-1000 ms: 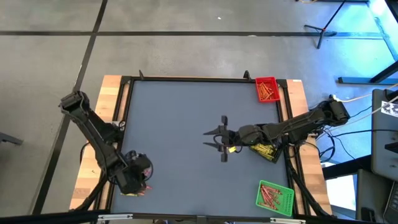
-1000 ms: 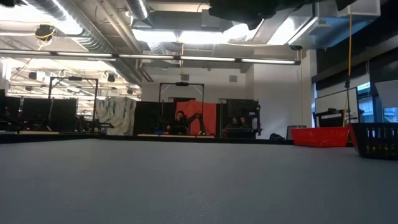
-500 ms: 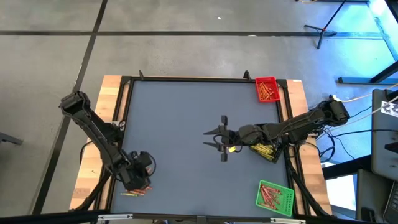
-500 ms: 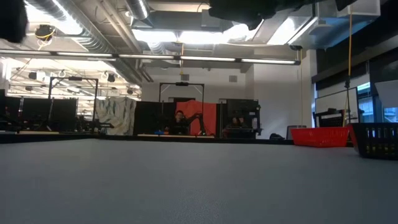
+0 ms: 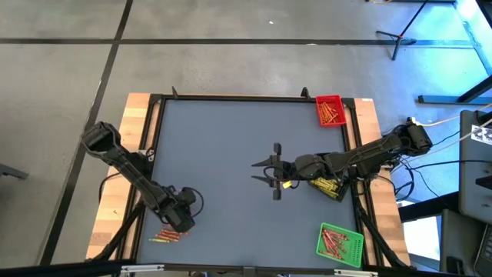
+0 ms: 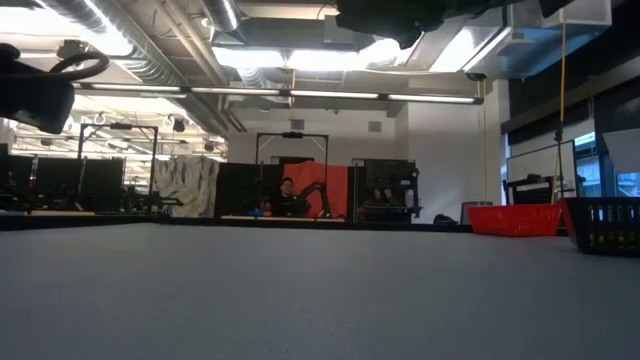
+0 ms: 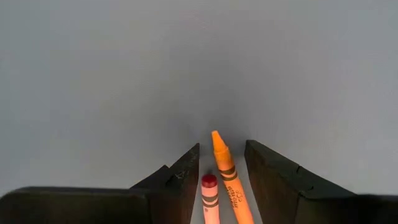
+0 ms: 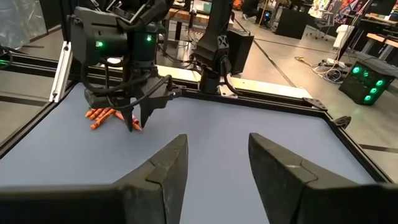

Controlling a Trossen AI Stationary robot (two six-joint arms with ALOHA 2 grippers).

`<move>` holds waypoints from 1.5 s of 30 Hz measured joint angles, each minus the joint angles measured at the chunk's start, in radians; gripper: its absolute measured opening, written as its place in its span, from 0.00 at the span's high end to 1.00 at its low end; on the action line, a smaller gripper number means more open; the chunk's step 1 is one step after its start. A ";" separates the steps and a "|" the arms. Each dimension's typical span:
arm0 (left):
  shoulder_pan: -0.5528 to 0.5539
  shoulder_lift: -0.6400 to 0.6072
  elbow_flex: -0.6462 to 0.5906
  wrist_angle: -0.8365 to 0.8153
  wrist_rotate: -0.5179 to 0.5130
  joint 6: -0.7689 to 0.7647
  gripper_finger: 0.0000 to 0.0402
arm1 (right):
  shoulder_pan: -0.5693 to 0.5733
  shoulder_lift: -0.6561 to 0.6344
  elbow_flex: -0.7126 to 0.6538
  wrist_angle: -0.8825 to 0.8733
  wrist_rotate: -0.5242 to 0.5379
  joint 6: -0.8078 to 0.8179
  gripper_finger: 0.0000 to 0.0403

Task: Sort crayons
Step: Put the orange crayon into the red basket

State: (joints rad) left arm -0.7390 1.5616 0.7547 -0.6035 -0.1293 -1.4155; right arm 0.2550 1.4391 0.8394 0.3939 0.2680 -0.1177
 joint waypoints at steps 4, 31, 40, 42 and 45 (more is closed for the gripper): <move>0.003 0.001 0.000 0.007 0.004 0.012 0.69 | 0.000 0.000 0.000 0.000 0.000 0.000 0.58; 0.003 0.003 0.000 0.021 -0.063 0.066 0.96 | 0.000 0.000 0.000 0.000 0.000 0.000 0.58; 0.004 0.004 0.091 0.014 -0.254 0.240 0.97 | 0.000 0.001 0.000 -0.001 0.000 0.012 0.58; 0.005 0.004 0.129 0.014 -0.309 0.312 0.97 | 0.000 0.008 0.002 0.002 0.000 0.038 0.58; 0.004 -0.005 0.186 0.013 -0.395 0.416 0.97 | 0.000 0.019 0.002 -0.001 0.000 0.042 0.56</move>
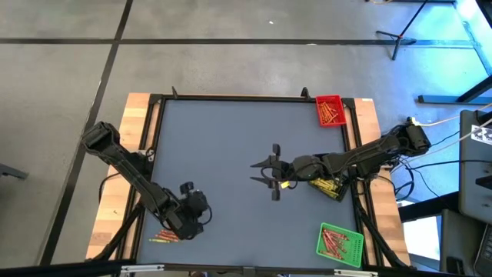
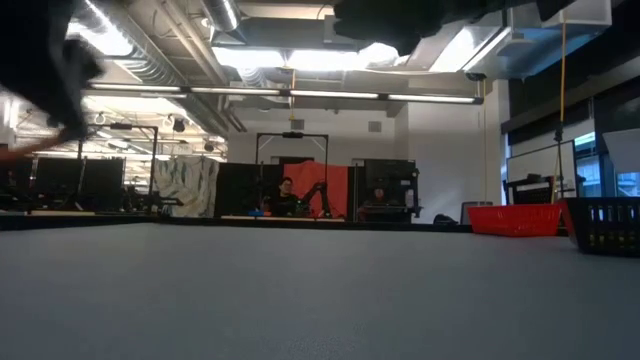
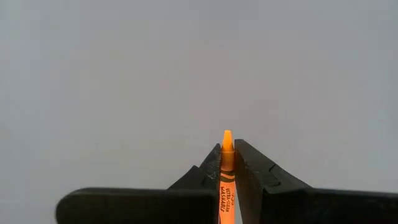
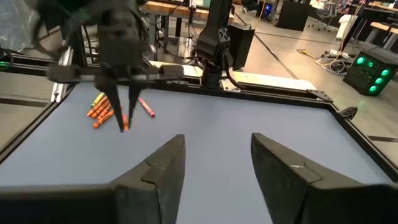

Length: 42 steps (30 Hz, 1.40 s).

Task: Sort crayons
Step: Put the orange crayon into the red basket

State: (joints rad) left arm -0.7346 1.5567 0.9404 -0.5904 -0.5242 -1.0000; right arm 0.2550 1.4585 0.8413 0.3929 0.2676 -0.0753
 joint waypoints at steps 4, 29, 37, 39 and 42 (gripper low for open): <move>0.000 -0.029 0.055 0.000 -0.133 0.131 0.97 | 0.000 0.018 0.000 0.008 0.000 -0.007 0.46; 0.129 -0.122 0.044 0.142 -0.421 0.698 0.97 | 0.001 0.044 -0.001 0.030 -0.068 0.001 0.30; 0.222 -0.302 -0.183 0.597 -0.214 0.958 0.97 | 0.000 0.079 -0.002 0.061 -0.069 -0.002 0.30; 0.234 -0.328 -0.255 0.762 -0.168 1.029 0.97 | 0.000 0.079 -0.002 0.062 -0.069 -0.002 0.30; 0.251 -0.329 -0.345 1.018 -0.103 1.113 0.97 | 0.000 0.079 -0.002 0.065 -0.069 0.004 0.30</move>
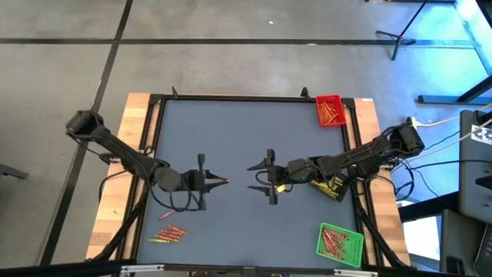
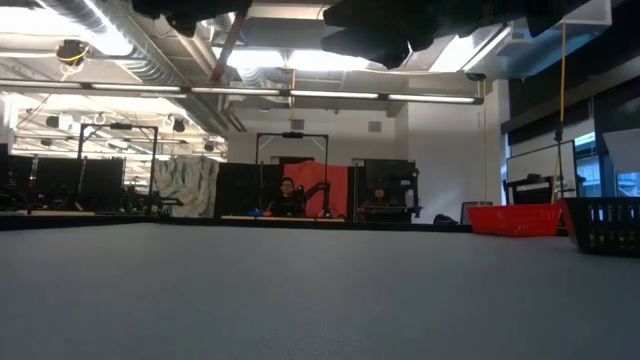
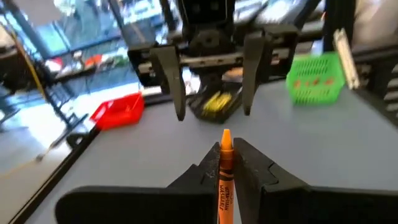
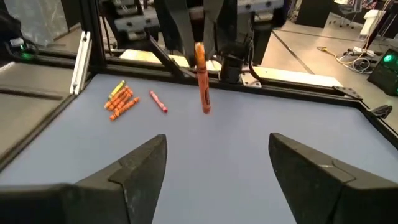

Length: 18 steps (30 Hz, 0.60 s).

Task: Sort crayons
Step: Put the orange crayon into the red basket

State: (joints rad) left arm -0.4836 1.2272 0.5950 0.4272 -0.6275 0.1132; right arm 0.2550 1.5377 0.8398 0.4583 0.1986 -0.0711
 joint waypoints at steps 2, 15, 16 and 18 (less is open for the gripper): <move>0.006 0.010 -0.050 0.138 0.043 0.028 0.97 | 0.000 0.013 0.000 0.030 -0.001 0.012 0.30; 0.012 0.086 -0.128 0.528 0.178 0.146 0.97 | 0.000 0.207 0.047 0.365 -0.045 -0.042 0.30; 0.013 0.086 -0.128 0.528 0.178 0.146 0.97 | 0.000 0.220 0.066 0.365 -0.063 -0.042 0.30; 0.016 0.086 -0.128 0.533 0.178 0.144 0.97 | 0.000 0.250 0.102 0.366 -0.075 -0.042 0.30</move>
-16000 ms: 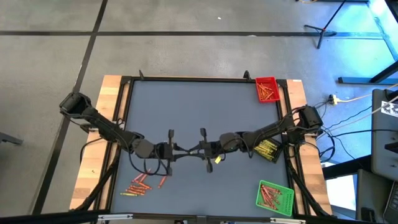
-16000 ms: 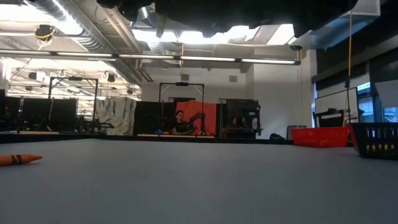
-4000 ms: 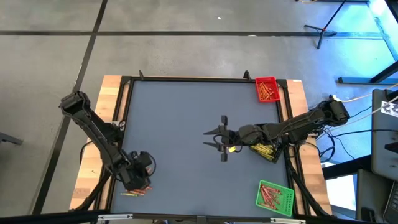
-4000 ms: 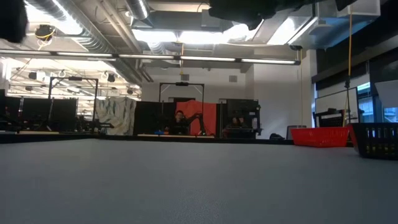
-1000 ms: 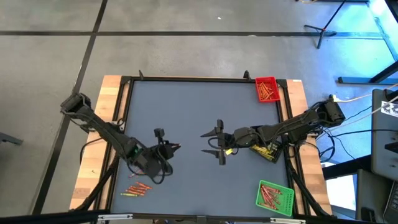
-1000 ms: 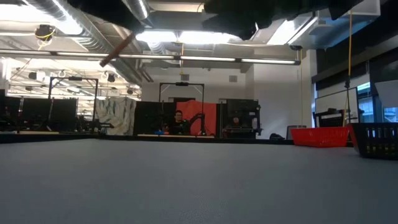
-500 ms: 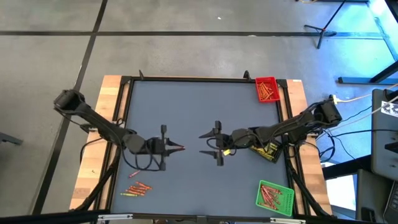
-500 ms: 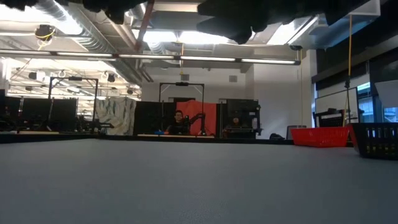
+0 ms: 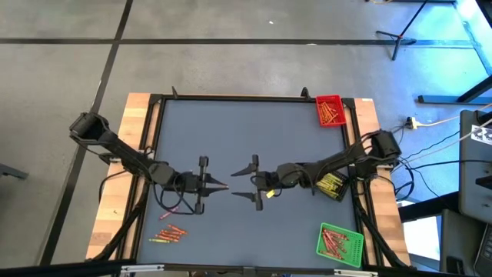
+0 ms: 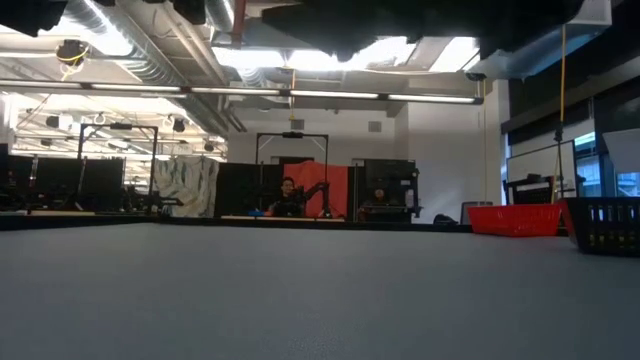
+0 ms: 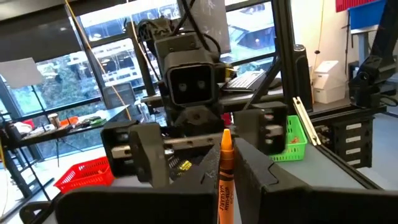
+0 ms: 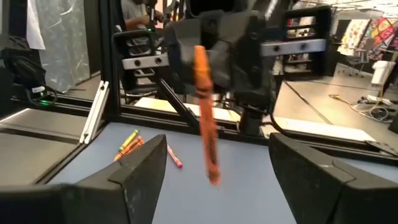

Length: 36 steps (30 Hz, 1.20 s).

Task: Sort crayons
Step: Put the orange crayon into the red basket

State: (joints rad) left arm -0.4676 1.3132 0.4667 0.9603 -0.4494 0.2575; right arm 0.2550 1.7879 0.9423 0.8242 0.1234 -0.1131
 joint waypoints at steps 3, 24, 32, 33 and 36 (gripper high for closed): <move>0.004 0.000 0.000 0.001 -0.001 -0.001 0.97 | 0.000 0.042 0.048 -0.005 -0.005 -0.004 0.30; 0.003 0.000 0.000 -0.003 0.003 -0.012 0.97 | 0.000 0.098 0.134 -0.072 -0.002 -0.075 0.89; 0.003 0.000 0.000 -0.008 -0.002 0.033 0.89 | 0.001 0.087 0.134 -0.115 0.037 -0.095 0.97; 0.003 0.000 0.000 -0.009 -0.011 0.033 0.86 | 0.001 0.081 0.134 -0.127 0.047 -0.102 0.96; 0.002 0.000 0.001 -0.032 -0.036 0.022 0.78 | 0.001 0.038 0.134 -0.230 0.108 -0.102 0.92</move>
State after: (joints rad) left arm -0.4654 1.3132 0.4675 0.9279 -0.4853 0.2793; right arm 0.2562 1.8255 1.0763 0.5937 0.2318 -0.2150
